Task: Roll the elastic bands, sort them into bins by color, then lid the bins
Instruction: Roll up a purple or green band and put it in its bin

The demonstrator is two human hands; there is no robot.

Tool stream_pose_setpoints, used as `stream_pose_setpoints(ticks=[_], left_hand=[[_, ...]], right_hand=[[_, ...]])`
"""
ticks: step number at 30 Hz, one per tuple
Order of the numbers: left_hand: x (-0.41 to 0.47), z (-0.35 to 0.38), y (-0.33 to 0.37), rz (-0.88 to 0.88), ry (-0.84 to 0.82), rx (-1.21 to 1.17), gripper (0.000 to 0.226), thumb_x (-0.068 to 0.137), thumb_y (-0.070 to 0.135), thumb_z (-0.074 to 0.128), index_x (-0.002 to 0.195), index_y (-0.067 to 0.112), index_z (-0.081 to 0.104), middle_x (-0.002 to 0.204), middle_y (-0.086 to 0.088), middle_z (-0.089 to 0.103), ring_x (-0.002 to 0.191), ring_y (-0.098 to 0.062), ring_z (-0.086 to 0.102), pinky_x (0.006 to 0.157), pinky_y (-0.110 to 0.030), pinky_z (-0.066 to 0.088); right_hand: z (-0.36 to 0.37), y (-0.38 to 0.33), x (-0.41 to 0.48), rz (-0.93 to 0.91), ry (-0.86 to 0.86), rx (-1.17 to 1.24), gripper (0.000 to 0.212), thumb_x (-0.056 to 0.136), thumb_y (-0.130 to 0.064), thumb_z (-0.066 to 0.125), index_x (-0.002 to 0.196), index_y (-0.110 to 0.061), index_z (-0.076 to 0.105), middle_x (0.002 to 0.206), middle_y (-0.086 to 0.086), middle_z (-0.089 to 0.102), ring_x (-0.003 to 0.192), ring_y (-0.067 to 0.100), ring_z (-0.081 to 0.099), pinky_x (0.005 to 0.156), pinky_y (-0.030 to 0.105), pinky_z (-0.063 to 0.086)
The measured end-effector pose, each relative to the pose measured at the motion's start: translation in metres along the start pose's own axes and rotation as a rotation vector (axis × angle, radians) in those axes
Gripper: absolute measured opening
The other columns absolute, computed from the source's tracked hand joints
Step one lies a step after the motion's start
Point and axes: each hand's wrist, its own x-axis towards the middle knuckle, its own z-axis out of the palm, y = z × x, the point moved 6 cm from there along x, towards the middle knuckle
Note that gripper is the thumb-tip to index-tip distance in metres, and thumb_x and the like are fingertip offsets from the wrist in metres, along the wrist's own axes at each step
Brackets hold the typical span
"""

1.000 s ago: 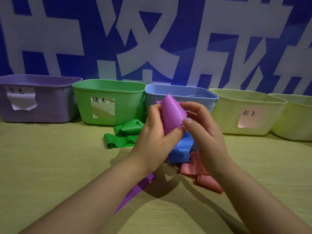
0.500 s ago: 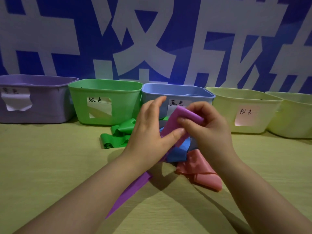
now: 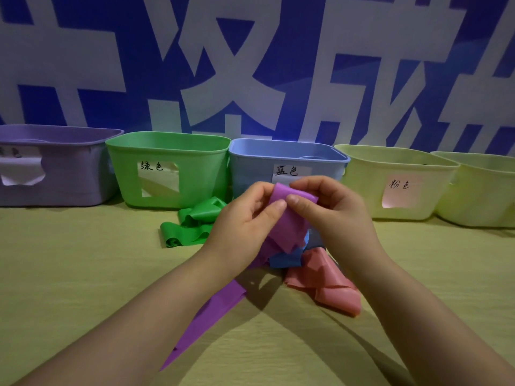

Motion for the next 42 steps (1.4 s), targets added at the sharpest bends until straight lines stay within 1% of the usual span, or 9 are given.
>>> stream_pose_setpoints(ticks=[3, 7, 11, 21, 28, 32, 36, 39, 42], left_hand=[[0.001, -0.005, 0.003, 0.004, 0.065, -0.049, 0.007, 0.091, 0.014, 0.054, 0.095, 0.019, 0.057, 0.081, -0.001, 0.065, 0.074, -0.01, 0.059, 0.067, -0.024, 0.048], [0.001, -0.01, 0.005, 0.057, 0.133, -0.034, 0.033, 0.086, -0.004, 0.055, 0.089, 0.028, 0.059, 0.071, 0.007, 0.063, 0.069, -0.006, 0.058, 0.065, -0.02, 0.047], [0.001, -0.015, 0.006, 0.081, 0.191, 0.055, 0.033, 0.082, -0.004, 0.06, 0.074, 0.027, 0.061, 0.068, 0.016, 0.065, 0.067, 0.001, 0.058, 0.065, -0.014, 0.045], [-0.004, -0.018, 0.01, 0.143, 0.295, 0.334, 0.037, 0.078, 0.003, 0.069, 0.077, 0.039, 0.059, 0.08, 0.01, 0.068, 0.074, -0.004, 0.062, 0.073, -0.021, 0.051], [-0.005, -0.016, 0.016, 0.246, 0.269, 0.566, 0.009, 0.076, 0.012, 0.063, 0.081, 0.019, 0.062, 0.075, 0.01, 0.058, 0.072, -0.005, 0.053, 0.066, -0.014, 0.04], [-0.004, -0.011, 0.016, 0.316, 0.229, 0.667, 0.008, 0.075, 0.013, 0.058, 0.083, 0.012, 0.06, 0.084, 0.007, 0.052, 0.077, -0.005, 0.049, 0.07, -0.016, 0.039], [-0.004, -0.009, 0.012, 0.282, 0.186, 0.605, 0.011, 0.08, 0.015, 0.055, 0.09, 0.014, 0.059, 0.083, 0.007, 0.055, 0.075, -0.003, 0.049, 0.068, -0.009, 0.035], [-0.003, -0.009, 0.009, 0.224, 0.151, 0.485, 0.019, 0.08, 0.017, 0.052, 0.094, 0.023, 0.062, 0.083, 0.014, 0.055, 0.076, 0.004, 0.051, 0.068, -0.01, 0.039], [-0.002, -0.011, 0.002, 0.139, 0.153, 0.367, 0.022, 0.078, 0.02, 0.052, 0.084, 0.037, 0.064, 0.084, 0.009, 0.061, 0.078, 0.001, 0.055, 0.072, -0.018, 0.044]], right_hand=[[0.003, 0.0, 0.0, 0.014, -0.028, 0.018, 0.016, 0.075, -0.008, 0.071, 0.078, -0.023, 0.067, 0.074, -0.009, 0.068, 0.072, 0.0, 0.06, 0.064, 0.016, 0.049], [0.004, 0.0, -0.002, 0.011, -0.026, -0.02, 0.021, 0.074, -0.006, 0.072, 0.077, -0.025, 0.066, 0.075, -0.007, 0.067, 0.074, 0.004, 0.06, 0.069, 0.021, 0.052], [-0.001, 0.0, -0.001, -0.013, 0.031, -0.089, 0.022, 0.072, -0.008, 0.075, 0.074, -0.029, 0.067, 0.07, -0.008, 0.069, 0.069, 0.002, 0.063, 0.067, 0.018, 0.052], [0.002, -0.008, -0.004, -0.136, 0.044, -0.465, 0.025, 0.076, -0.024, 0.074, 0.068, -0.042, 0.058, 0.068, -0.015, 0.063, 0.065, -0.001, 0.056, 0.062, 0.01, 0.043], [0.002, -0.007, -0.004, -0.206, 0.018, -0.567, 0.016, 0.078, -0.021, 0.072, 0.076, -0.033, 0.061, 0.076, -0.016, 0.058, 0.074, -0.006, 0.053, 0.066, 0.005, 0.038], [0.004, -0.004, -0.003, -0.19, -0.021, -0.589, 0.019, 0.08, -0.021, 0.069, 0.075, -0.035, 0.057, 0.074, -0.017, 0.053, 0.073, -0.01, 0.051, 0.066, 0.006, 0.036], [0.005, -0.003, -0.001, -0.159, -0.056, -0.612, 0.017, 0.083, -0.023, 0.065, 0.077, -0.035, 0.056, 0.075, -0.017, 0.051, 0.074, -0.006, 0.05, 0.066, 0.006, 0.035], [0.005, -0.003, -0.001, -0.142, -0.082, -0.645, 0.008, 0.085, -0.024, 0.063, 0.082, -0.031, 0.06, 0.076, -0.016, 0.05, 0.072, -0.004, 0.047, 0.067, 0.007, 0.034], [0.006, -0.003, -0.001, -0.11, -0.098, -0.662, 0.009, 0.087, -0.026, 0.06, 0.081, -0.032, 0.058, 0.078, -0.013, 0.051, 0.075, 0.005, 0.048, 0.066, 0.013, 0.035]])
